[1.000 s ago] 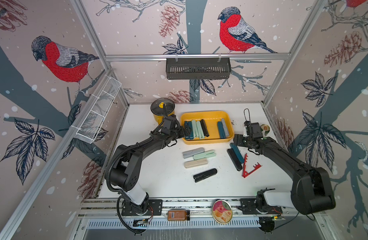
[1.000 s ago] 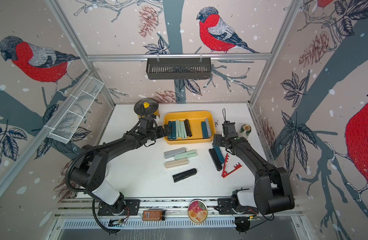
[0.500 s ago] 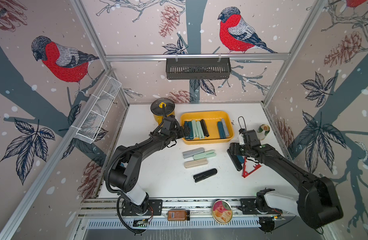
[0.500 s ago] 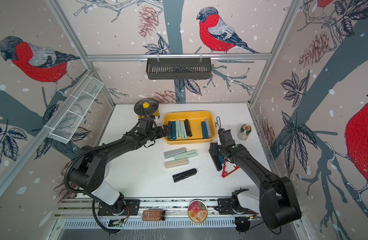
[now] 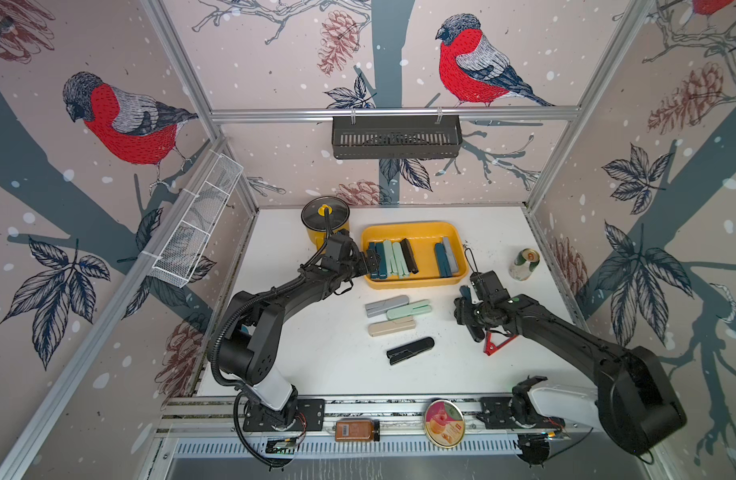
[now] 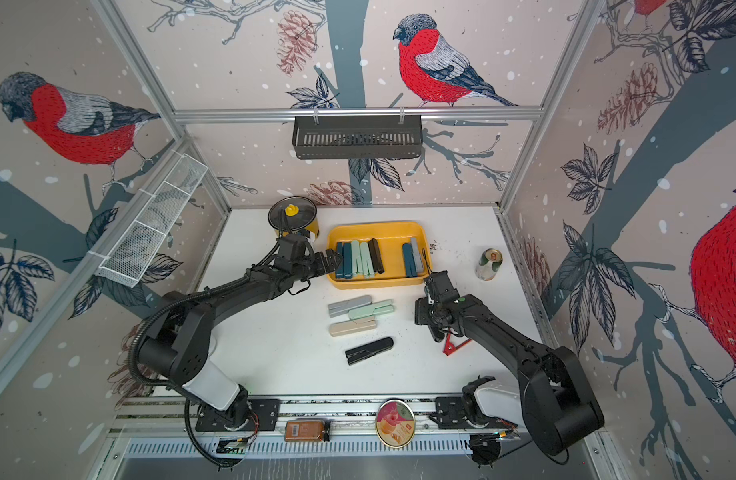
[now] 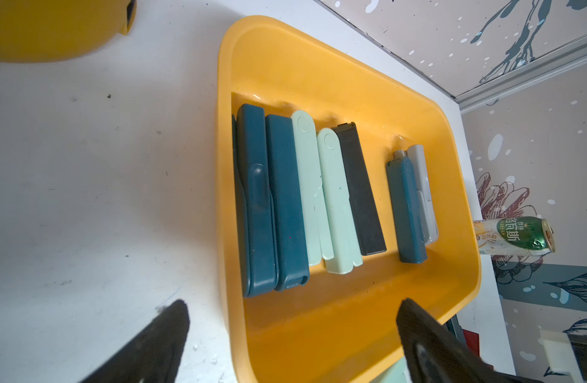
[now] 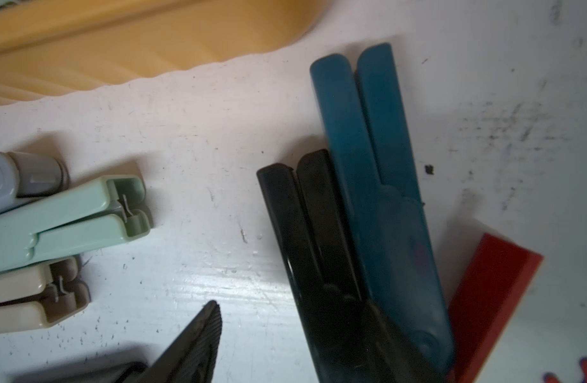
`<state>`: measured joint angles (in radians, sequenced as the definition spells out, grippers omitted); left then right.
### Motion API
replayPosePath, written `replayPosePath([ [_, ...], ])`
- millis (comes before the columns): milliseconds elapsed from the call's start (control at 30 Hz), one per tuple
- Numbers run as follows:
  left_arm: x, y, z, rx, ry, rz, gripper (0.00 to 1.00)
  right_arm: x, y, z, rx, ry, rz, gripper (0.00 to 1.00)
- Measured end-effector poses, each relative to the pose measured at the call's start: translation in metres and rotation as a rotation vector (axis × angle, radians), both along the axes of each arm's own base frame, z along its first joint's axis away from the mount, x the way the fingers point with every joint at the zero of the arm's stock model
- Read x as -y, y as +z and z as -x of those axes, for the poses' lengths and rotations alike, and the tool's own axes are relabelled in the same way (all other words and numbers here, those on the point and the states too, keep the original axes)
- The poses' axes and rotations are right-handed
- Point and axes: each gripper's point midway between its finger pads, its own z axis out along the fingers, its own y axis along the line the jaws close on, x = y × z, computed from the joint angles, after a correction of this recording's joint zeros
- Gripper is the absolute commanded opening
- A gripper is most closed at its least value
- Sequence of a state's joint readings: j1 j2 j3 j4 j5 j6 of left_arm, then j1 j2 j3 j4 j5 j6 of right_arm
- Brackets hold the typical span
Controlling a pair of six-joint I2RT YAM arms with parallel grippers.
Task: Put the pruning pliers into the storage box
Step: Pick up the pruning pliers from the center of the board.
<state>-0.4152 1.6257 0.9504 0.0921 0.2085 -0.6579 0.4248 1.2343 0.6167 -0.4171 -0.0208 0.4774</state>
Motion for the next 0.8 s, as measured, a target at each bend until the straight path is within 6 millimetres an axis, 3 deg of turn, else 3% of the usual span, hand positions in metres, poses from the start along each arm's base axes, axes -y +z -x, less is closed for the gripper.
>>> replayPosePath([
  [367,0.000,-0.005,0.000,-0.011,-0.002,-0.002,0.98,-0.017,-0.008,0.004,-0.032,0.018,-0.019,0.66],
  [800,0.001,-0.005,0.000,-0.011,-0.004,-0.001,0.98,-0.008,-0.022,0.001,-0.072,-0.030,0.059,0.65],
])
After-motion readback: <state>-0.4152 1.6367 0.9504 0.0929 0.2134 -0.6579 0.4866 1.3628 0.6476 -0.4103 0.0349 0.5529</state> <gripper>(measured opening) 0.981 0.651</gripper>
